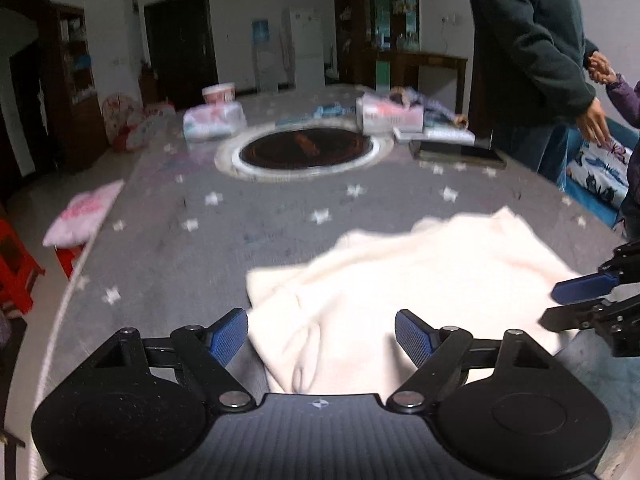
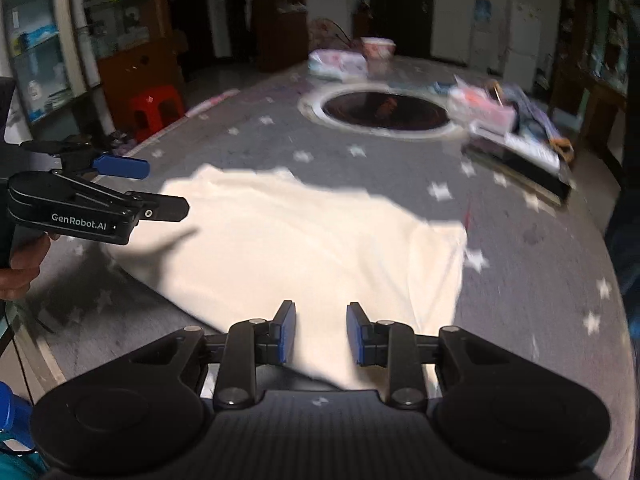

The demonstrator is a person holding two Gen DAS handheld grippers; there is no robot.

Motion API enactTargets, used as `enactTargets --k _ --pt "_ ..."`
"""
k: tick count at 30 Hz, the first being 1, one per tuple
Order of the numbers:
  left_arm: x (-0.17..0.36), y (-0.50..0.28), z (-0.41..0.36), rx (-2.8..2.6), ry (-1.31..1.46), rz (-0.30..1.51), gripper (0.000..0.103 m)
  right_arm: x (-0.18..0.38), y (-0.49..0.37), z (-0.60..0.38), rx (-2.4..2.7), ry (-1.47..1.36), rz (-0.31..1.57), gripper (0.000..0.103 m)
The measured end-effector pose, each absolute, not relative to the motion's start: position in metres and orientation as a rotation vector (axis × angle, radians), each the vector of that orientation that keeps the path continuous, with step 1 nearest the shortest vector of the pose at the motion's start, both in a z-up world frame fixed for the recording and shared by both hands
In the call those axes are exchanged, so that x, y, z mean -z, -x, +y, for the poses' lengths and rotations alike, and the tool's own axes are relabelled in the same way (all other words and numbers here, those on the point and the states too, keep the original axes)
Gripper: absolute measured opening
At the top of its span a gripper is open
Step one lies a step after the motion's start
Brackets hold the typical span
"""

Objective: Fold clothes

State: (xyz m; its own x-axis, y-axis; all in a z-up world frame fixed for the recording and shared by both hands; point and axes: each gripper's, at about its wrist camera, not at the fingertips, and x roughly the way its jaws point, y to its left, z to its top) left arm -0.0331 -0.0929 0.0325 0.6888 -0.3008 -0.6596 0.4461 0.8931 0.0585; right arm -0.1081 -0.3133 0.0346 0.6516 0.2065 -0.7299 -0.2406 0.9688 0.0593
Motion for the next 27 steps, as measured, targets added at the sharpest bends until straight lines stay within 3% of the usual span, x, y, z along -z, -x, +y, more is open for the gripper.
enactTargets --k 14,27 --pt "-0.015 0.027 -0.082 0.404 -0.166 0.75 0.093 -0.032 0.104 -0.323 -0.247 0.019 0.829 0.032" --pt "-0.014 0.027 -0.08 0.4 -0.146 0.757 0.094 -0.033 0.097 -0.311 -0.251 0.023 0.82 0.037"
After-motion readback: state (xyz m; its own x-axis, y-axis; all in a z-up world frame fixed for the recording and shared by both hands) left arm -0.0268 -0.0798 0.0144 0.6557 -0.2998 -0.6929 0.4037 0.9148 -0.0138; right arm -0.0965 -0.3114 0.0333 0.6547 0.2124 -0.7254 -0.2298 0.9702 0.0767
